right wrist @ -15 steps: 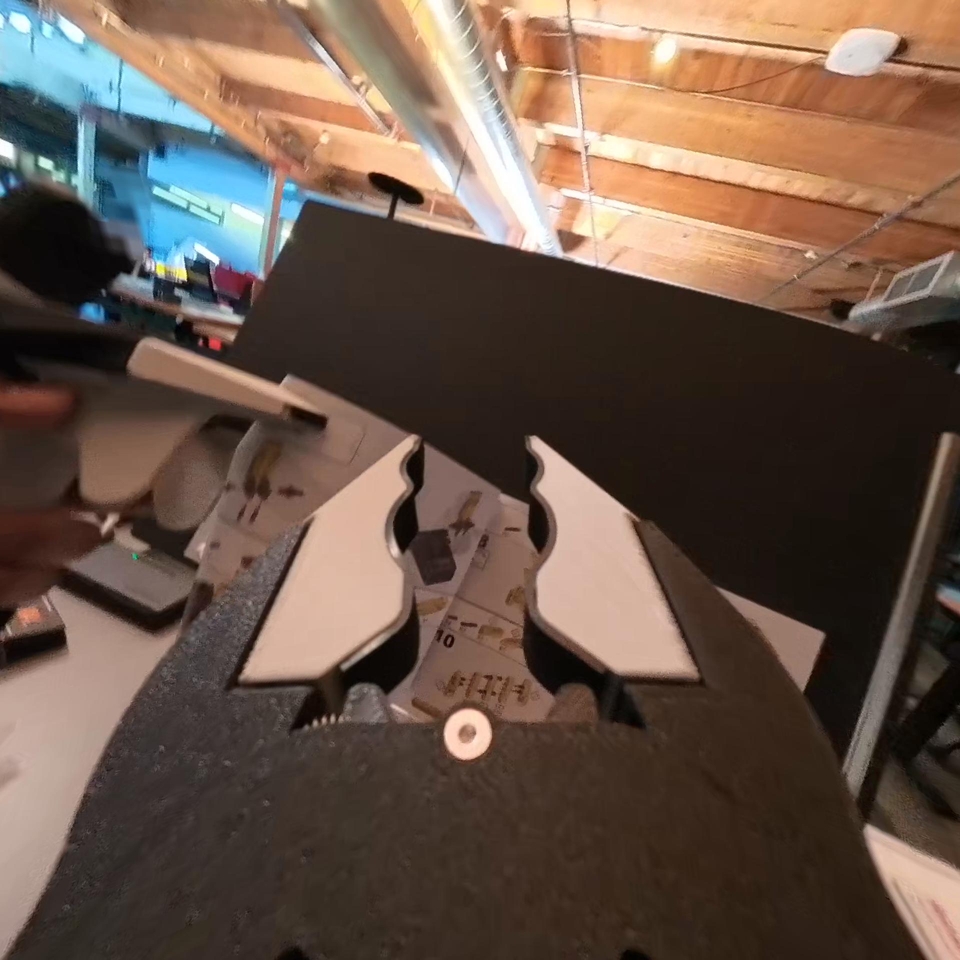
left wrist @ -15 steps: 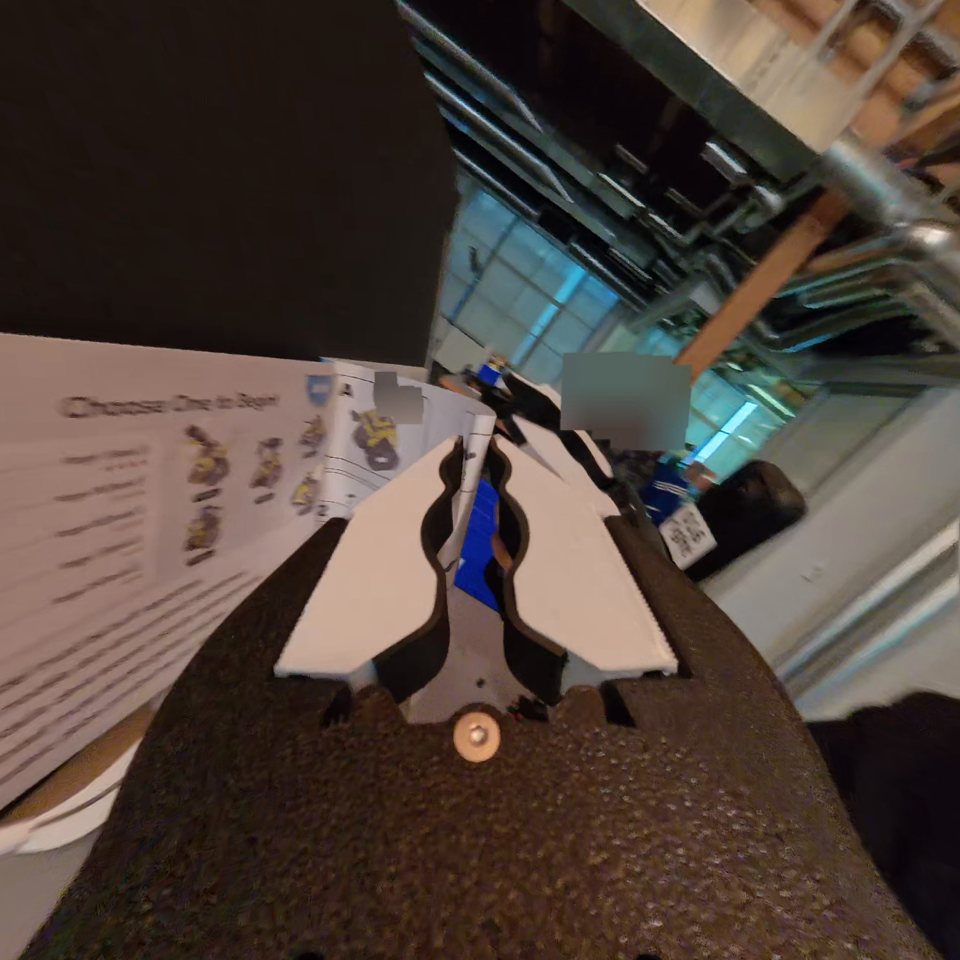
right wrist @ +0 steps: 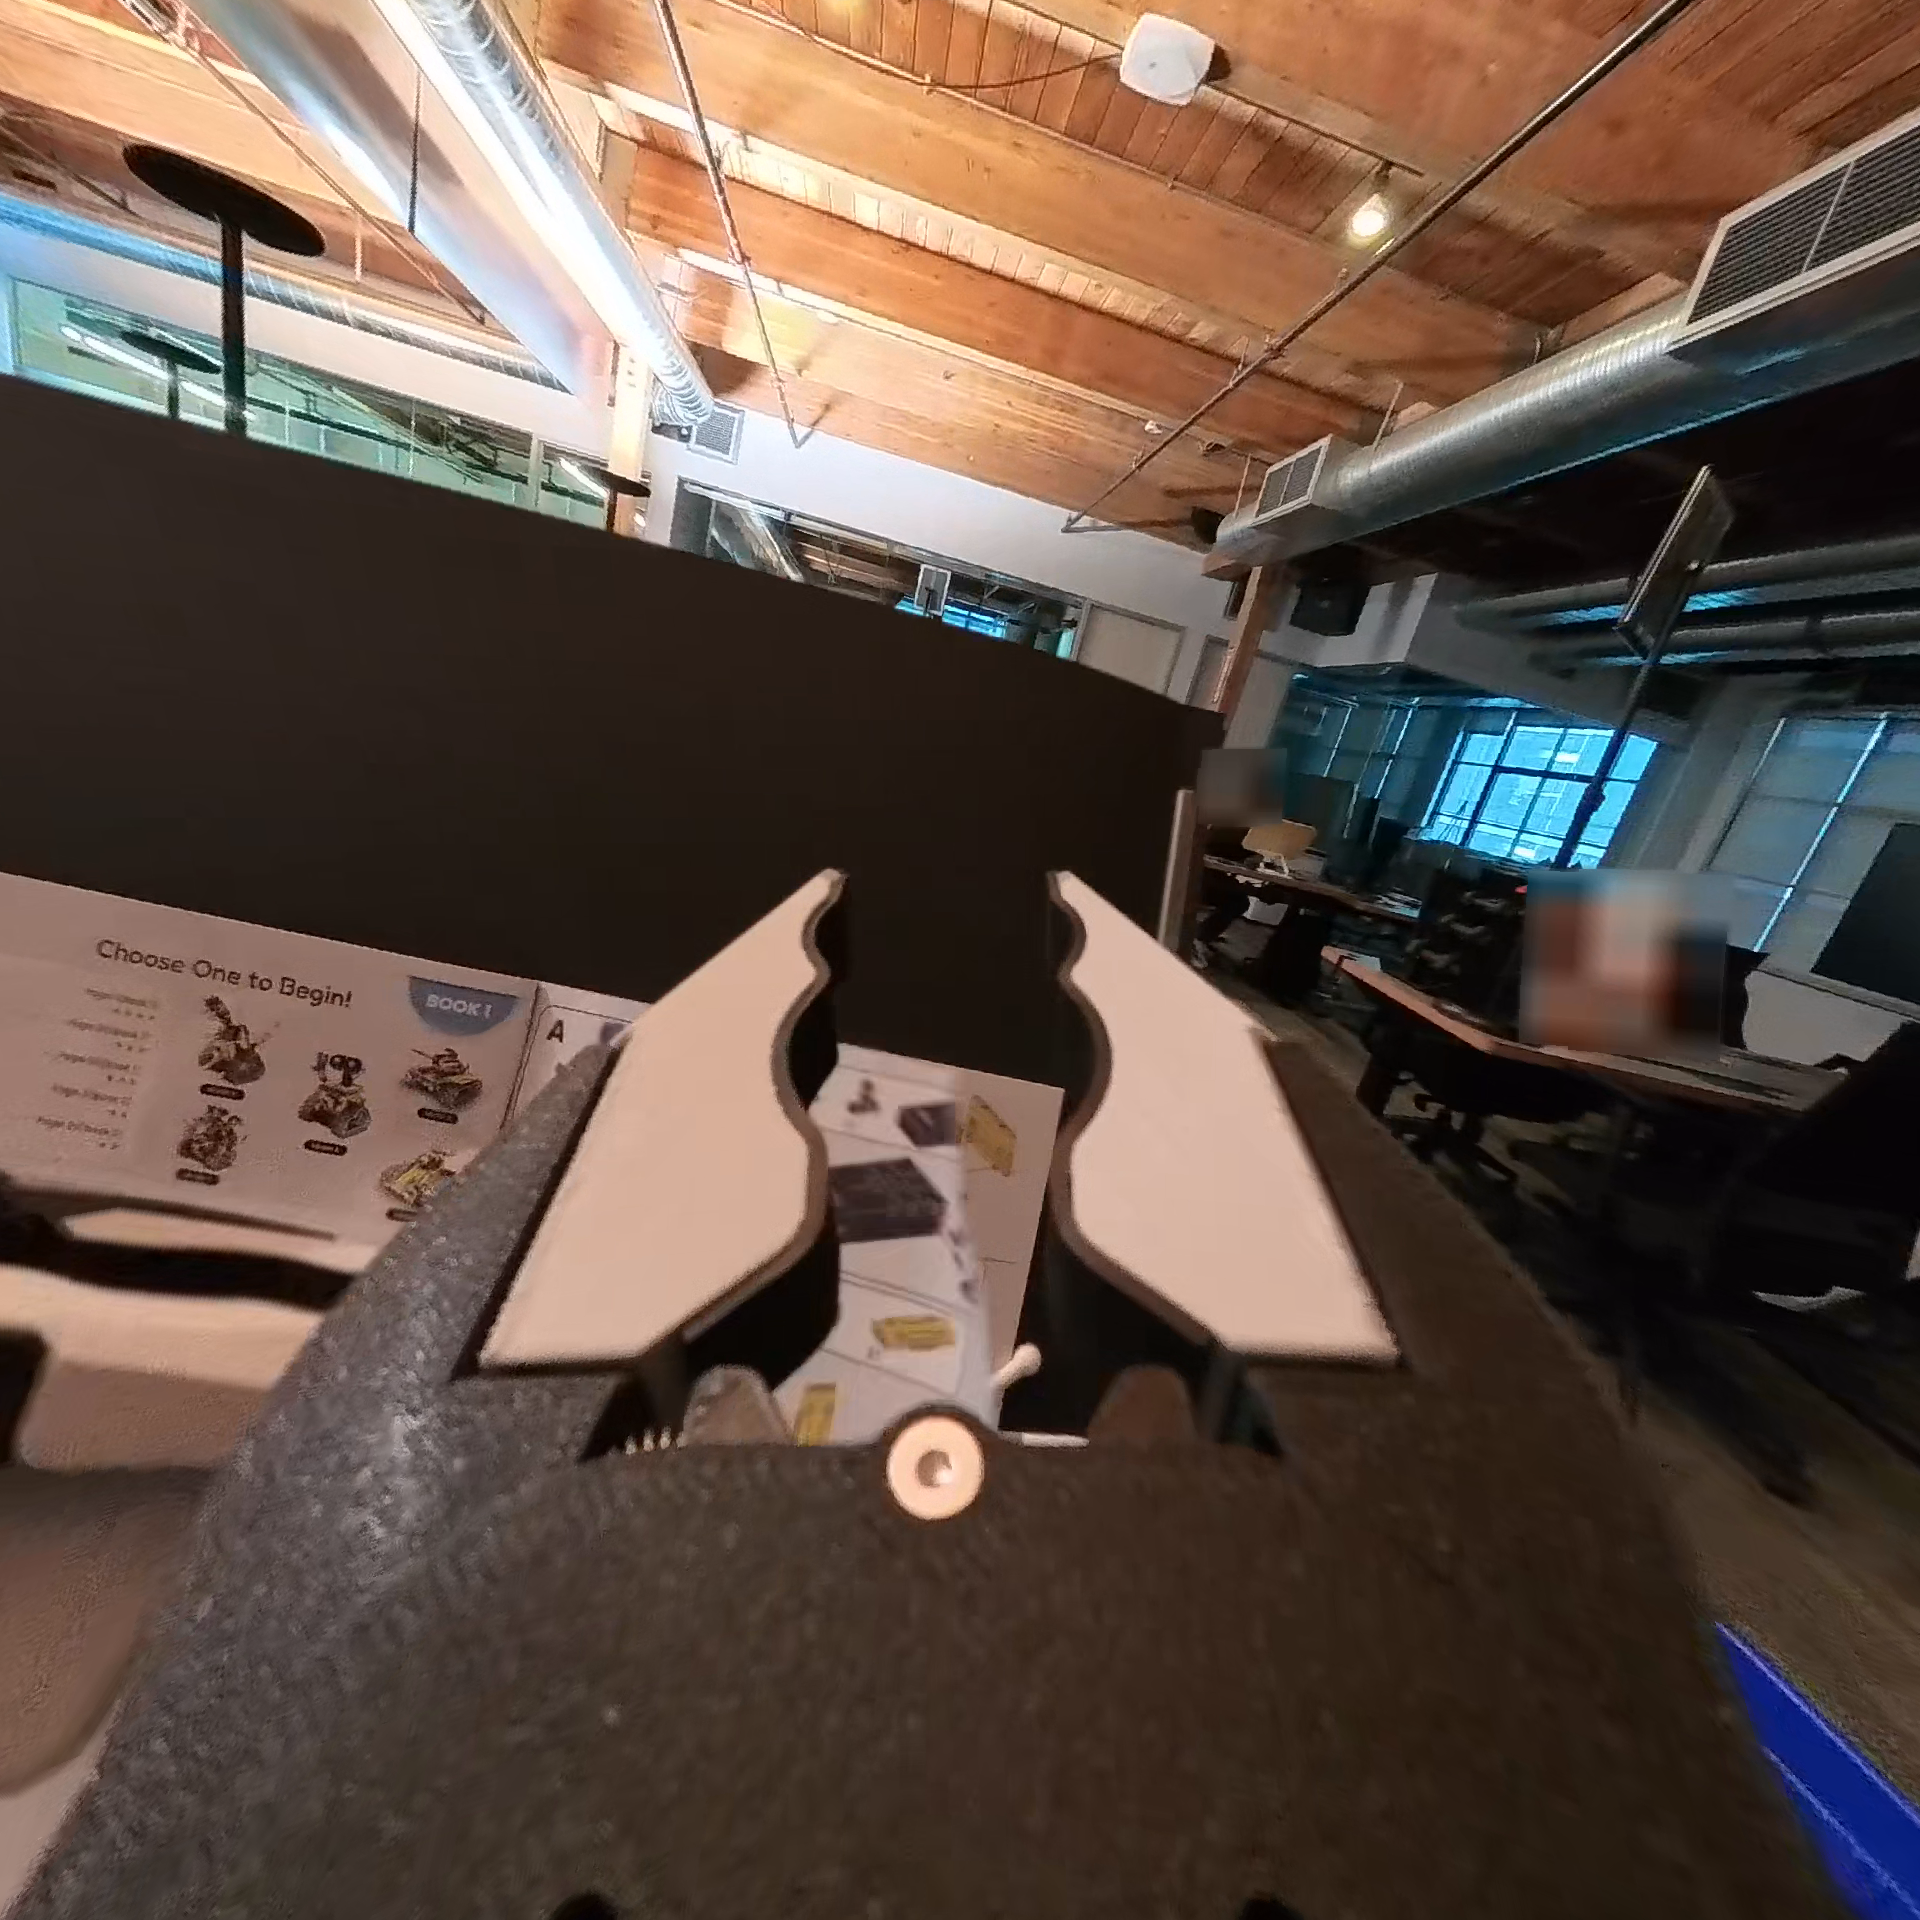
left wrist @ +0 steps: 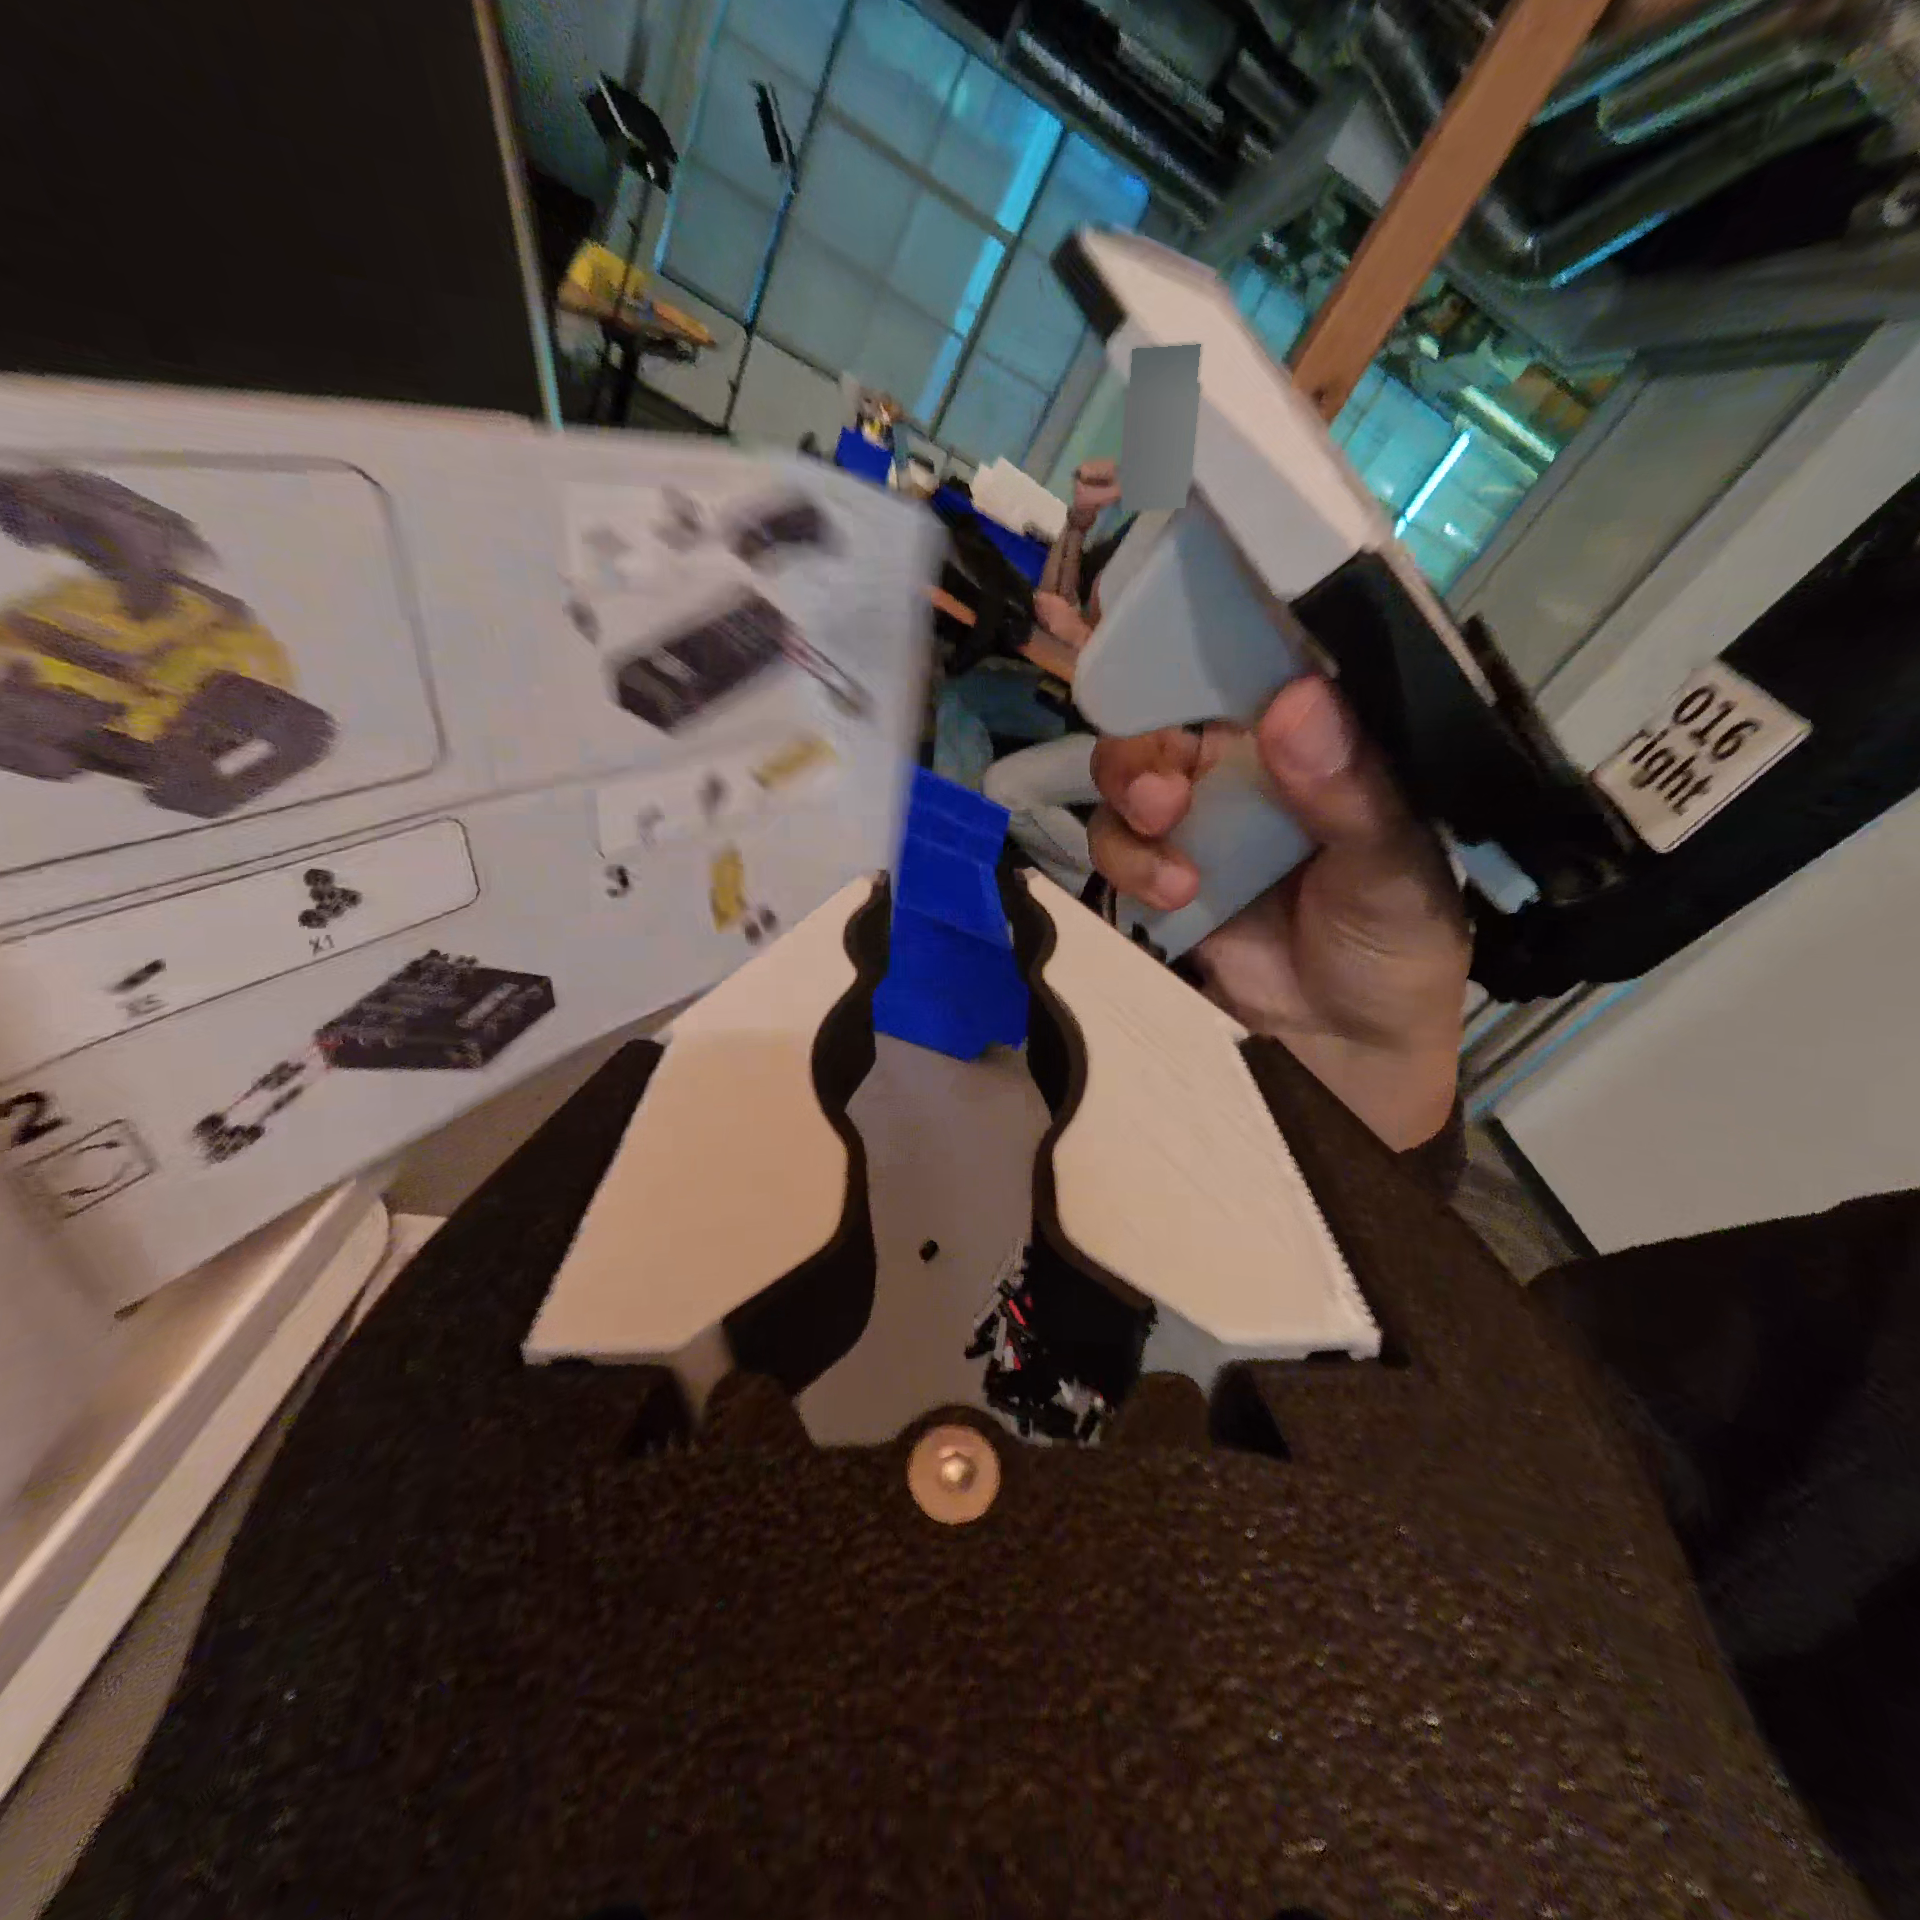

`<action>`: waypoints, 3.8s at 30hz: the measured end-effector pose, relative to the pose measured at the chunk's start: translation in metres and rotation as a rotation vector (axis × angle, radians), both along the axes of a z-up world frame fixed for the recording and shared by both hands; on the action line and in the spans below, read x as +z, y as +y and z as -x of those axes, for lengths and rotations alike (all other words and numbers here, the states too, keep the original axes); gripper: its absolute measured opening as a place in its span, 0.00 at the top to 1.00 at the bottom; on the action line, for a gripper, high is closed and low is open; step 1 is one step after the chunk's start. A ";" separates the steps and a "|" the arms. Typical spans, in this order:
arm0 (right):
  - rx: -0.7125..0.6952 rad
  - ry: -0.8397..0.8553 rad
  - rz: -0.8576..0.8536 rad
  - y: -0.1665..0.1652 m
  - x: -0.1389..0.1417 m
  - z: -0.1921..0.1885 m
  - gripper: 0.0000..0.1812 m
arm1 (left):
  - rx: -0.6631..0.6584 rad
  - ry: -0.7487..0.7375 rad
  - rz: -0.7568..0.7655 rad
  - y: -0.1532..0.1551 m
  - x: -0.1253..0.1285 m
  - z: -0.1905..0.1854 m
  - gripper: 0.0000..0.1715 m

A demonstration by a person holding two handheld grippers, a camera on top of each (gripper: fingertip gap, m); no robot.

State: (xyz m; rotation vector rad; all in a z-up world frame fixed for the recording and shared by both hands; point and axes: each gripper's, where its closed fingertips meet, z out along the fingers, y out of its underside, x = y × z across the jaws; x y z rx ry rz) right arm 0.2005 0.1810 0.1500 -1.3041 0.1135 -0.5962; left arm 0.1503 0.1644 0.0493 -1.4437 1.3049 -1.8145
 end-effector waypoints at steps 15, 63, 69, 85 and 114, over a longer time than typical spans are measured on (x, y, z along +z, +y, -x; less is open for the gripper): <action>0.205 0.099 0.536 0.053 -0.122 0.002 0.82 | 0.496 0.212 -0.206 0.093 -0.043 0.009 0.87; 0.116 0.372 0.667 0.029 -0.193 -0.083 0.88 | 0.515 0.264 -0.741 0.062 -0.077 -0.103 0.98; 0.139 0.402 0.660 0.027 -0.198 -0.084 0.88 | 0.552 0.282 -0.683 0.068 -0.088 -0.109 0.99; 0.206 0.640 0.389 0.030 -0.181 -0.105 0.87 | 0.645 0.264 -0.687 0.082 -0.075 -0.101 1.00; 0.179 0.320 0.576 0.036 -0.171 -0.079 0.94 | 0.576 0.263 -0.593 0.071 -0.077 -0.106 1.00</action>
